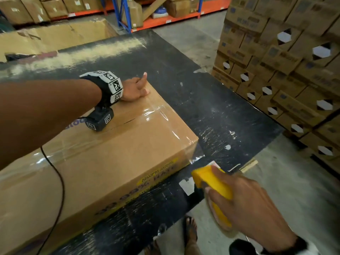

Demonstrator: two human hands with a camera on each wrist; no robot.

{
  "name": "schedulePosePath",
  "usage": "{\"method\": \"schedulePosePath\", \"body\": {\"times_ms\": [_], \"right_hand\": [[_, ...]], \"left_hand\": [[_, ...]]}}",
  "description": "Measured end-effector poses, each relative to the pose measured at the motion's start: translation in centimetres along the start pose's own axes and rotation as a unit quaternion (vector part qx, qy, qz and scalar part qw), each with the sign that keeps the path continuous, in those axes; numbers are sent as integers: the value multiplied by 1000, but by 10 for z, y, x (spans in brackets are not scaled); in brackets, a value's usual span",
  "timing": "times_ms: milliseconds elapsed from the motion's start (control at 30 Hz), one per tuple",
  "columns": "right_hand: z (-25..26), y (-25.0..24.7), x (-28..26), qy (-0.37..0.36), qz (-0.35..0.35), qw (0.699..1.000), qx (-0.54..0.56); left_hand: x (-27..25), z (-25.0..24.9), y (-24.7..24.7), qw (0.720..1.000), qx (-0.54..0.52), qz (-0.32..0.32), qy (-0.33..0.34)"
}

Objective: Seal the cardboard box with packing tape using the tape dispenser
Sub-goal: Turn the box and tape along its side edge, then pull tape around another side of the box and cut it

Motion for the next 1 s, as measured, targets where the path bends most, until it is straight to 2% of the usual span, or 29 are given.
{"method": "schedulePosePath", "body": {"times_ms": [67, 133, 167, 200, 267, 333, 367, 467, 566, 666, 766, 866, 1000], "right_hand": [[-7, 22, -3, 14, 51, 999, 12], [-16, 33, -7, 29, 76, 994, 78], [-22, 40, -12, 28, 90, 988, 118], [-27, 44, -16, 23, 93, 984, 150], [-33, 40, -18, 7, 69, 975, 210], [-34, 32, -18, -15, 41, 966, 254], [-37, 26, -17, -22, 23, 960, 279], [-41, 6, -18, -68, -36, 941, 331], [-47, -11, -23, -107, -83, 919, 370], [-56, -23, -28, -134, -114, 898, 404], [-60, -38, -36, -169, -147, 872, 436], [-59, -51, -45, -208, -170, 854, 445], [-57, -62, -54, -251, -184, 845, 434]], "left_hand": [[0, 0, 3, 1000, 1, 13, -2], [0, -5, -9, 999, 36, -11, -3], [-6, -13, -13, 998, 55, -29, 6], [-15, -34, -19, 996, 62, -51, 43], [-40, -90, -30, 986, 51, -72, 139], [-74, -152, -20, 969, 53, -37, 239], [-89, -178, -7, 960, 86, -12, 267], [-115, -220, 36, 938, 200, 41, 280], [-116, -227, 40, 942, 216, 34, 254], [-126, -233, 29, 965, 125, 11, 231], [-148, -247, 11, 965, -101, -32, 239], [-168, -252, 18, 917, -356, 14, 180], [-194, -254, 15, 870, -465, -19, 163]]}}
Point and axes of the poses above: each hand's wrist, its own x-axis towards the middle knuckle, its own y-axis out of the palm, z = x × y, the point moved 10 cm from there along x, towards the middle knuckle, and after that the axes turned 7 degrees about y, right-handed, at the moved point
